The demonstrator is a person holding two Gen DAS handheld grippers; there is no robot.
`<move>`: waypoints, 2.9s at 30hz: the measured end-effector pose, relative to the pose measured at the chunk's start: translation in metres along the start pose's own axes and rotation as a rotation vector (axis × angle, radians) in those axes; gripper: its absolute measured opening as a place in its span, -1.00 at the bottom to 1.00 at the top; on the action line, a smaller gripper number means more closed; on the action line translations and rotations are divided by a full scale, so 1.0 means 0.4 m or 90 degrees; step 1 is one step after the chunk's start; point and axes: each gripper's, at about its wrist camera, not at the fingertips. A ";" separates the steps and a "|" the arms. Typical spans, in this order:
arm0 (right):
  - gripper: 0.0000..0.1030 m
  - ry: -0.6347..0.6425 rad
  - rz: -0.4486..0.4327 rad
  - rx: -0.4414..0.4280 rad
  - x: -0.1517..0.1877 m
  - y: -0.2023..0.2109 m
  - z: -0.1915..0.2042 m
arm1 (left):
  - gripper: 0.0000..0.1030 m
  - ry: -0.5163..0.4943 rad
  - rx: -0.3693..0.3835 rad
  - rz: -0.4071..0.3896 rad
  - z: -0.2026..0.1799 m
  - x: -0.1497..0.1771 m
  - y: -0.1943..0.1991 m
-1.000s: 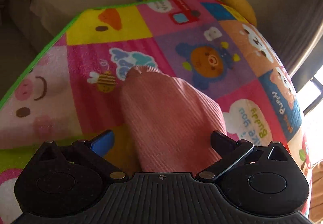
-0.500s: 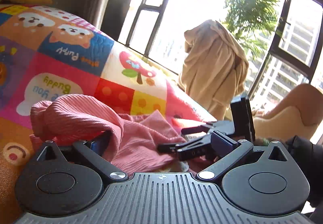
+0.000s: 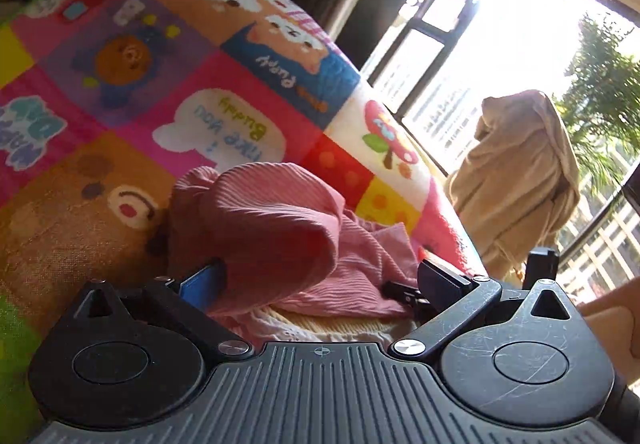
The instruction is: Fold clothes
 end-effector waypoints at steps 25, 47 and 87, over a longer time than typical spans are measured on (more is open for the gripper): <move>1.00 -0.179 -0.163 -0.112 -0.012 0.212 -0.160 | 0.60 -0.495 -0.175 -0.004 -0.346 0.086 -0.237; -0.59 0.032 -0.028 -0.221 -0.029 0.099 0.111 | -0.23 -0.467 -0.285 -0.020 -0.207 0.134 -0.185; -0.70 0.055 -0.117 -0.136 -0.053 0.144 0.041 | -0.73 -0.096 -0.210 0.058 0.059 -0.165 -0.165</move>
Point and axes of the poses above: each gripper's, at about its wrist camera, not at the fingertips, and y roughly against the way its jaws point, z to its left, x to its underside, and after that the axes turned 9 degrees about z, right-handed
